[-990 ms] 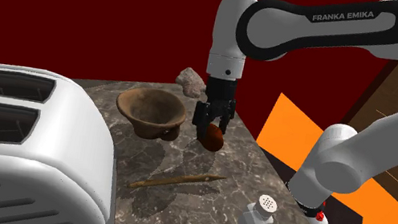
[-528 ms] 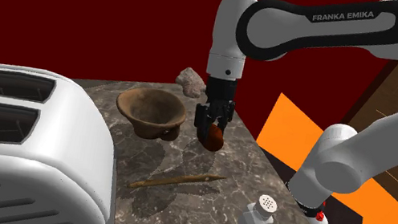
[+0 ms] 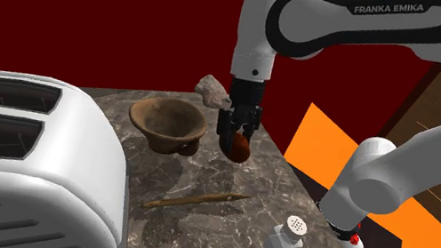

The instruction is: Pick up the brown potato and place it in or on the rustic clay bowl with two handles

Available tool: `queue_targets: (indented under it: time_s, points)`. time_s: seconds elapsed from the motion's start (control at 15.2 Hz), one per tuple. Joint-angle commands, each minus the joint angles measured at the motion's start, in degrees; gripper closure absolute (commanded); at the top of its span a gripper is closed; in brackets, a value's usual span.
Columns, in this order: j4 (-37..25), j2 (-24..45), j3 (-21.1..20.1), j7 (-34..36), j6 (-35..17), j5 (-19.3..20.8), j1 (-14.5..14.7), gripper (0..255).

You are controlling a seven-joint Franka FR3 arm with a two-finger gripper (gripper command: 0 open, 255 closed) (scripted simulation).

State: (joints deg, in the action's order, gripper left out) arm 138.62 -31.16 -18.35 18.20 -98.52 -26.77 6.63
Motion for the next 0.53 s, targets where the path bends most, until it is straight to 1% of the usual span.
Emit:
queue_targets:
  time_s: [0.0, 0.46]
  points:
    - [-1.2, -0.2, 0.3, 0.3, 1.4, 0.3, -0.1, 255]
    - [-6.1, -0.6, 1.3, 1.8, 6.5, 1.0, -0.3, 255]
